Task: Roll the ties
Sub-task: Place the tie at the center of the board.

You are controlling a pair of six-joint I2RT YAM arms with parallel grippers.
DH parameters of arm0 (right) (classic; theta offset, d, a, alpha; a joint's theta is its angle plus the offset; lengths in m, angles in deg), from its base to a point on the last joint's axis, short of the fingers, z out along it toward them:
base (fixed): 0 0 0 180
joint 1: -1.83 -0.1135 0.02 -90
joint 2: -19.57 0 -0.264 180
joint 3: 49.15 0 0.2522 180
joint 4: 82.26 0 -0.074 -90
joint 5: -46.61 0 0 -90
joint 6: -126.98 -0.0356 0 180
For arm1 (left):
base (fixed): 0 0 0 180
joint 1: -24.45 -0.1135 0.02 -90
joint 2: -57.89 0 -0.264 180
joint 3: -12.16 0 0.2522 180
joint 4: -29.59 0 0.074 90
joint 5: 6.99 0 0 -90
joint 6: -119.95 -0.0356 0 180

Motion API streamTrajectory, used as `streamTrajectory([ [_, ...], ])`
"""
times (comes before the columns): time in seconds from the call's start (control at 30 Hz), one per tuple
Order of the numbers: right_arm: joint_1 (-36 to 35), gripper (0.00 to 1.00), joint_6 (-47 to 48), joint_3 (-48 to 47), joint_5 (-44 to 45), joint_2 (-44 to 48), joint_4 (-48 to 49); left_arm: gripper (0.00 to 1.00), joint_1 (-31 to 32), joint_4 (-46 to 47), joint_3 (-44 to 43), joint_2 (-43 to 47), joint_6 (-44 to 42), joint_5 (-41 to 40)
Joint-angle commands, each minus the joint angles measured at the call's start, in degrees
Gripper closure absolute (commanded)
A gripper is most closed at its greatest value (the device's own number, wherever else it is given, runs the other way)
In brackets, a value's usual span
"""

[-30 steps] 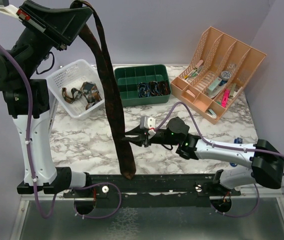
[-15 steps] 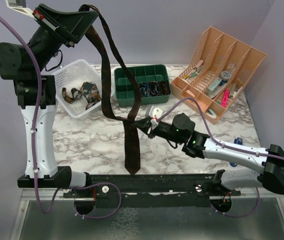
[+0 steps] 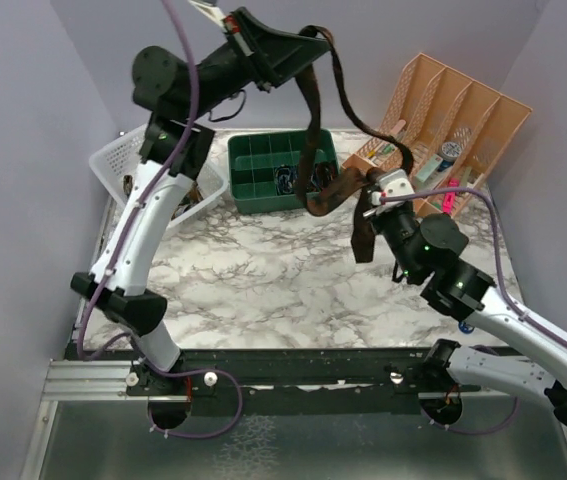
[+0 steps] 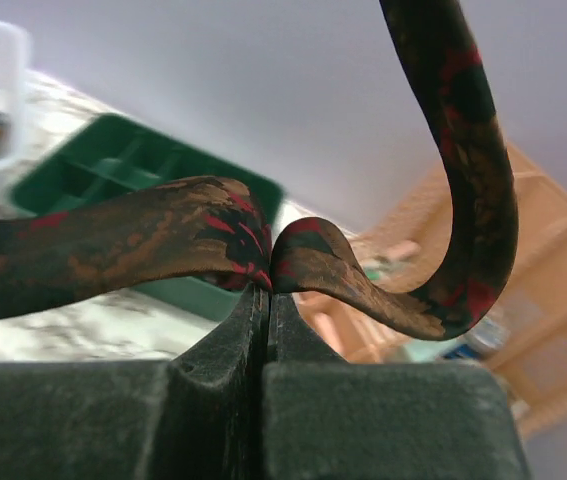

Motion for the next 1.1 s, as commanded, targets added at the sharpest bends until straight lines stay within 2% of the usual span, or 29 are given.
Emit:
streamTrajectory([
  [0.0,1.7,0.99,7.6,-2.9,12.5,4.9,-9.3,1.0,7.8,0.9,-9.0,-8.0,-4.7,-2.1],
  [0.1,1.7,1.0,10.9,-4.6,17.3,7.3,-11.2,1.0,11.1,0.9,-16.0,-13.8,-5.4,0.6],
  [0.17,1.7,0.99,11.1,-4.8,17.4,8.9,-13.3,1.0,11.3,0.9,-13.7,-13.7,-6.3,3.3],
  [0.27,1.8,0.99,6.3,-3.3,16.0,10.1,-19.5,1.0,10.7,0.4,3.3,-4.9,-14.4,3.3],
  [0.37,1.7,0.99,-1.5,0.6,13.4,9.3,-24.8,1.0,8.8,-3.9,23.3,8.6,-27.4,-5.0],
  [0.5,1.7,0.99,-7.9,7.8,10.7,5.8,-23.9,1.0,7.3,-9.3,47.0,23.2,-42.7,-9.2],
  [0.6,1.7,0.99,-8.2,12.7,7.0,2.1,-17.7,1.0,6.9,-7.5,65.0,31.7,-47.1,-14.8],
  [0.7,1.7,1.0,-11.2,14.1,2.9,-2.6,-13.1,1.0,6.8,-5.0,77.8,38.4,-45.6,-20.2],
  [0.8,1.7,0.99,-15.0,12.3,-3.1,-6.8,-13.4,1.0,6.8,-9.8,82.8,45.5,-44.8,-24.6],
  [0.93,1.4,0.99,-19.5,11.3,-12.8,-11.3,-12.5,1.0,6.7,-17.1,85.9,55.1,-46.6,-36.2],
  [1.07,-1.1,0.99,-24.6,10.3,-18.2,-15.0,-14.0,0.93,6.7,-21.5,87.4,59.6,-45.3,-40.5],
])
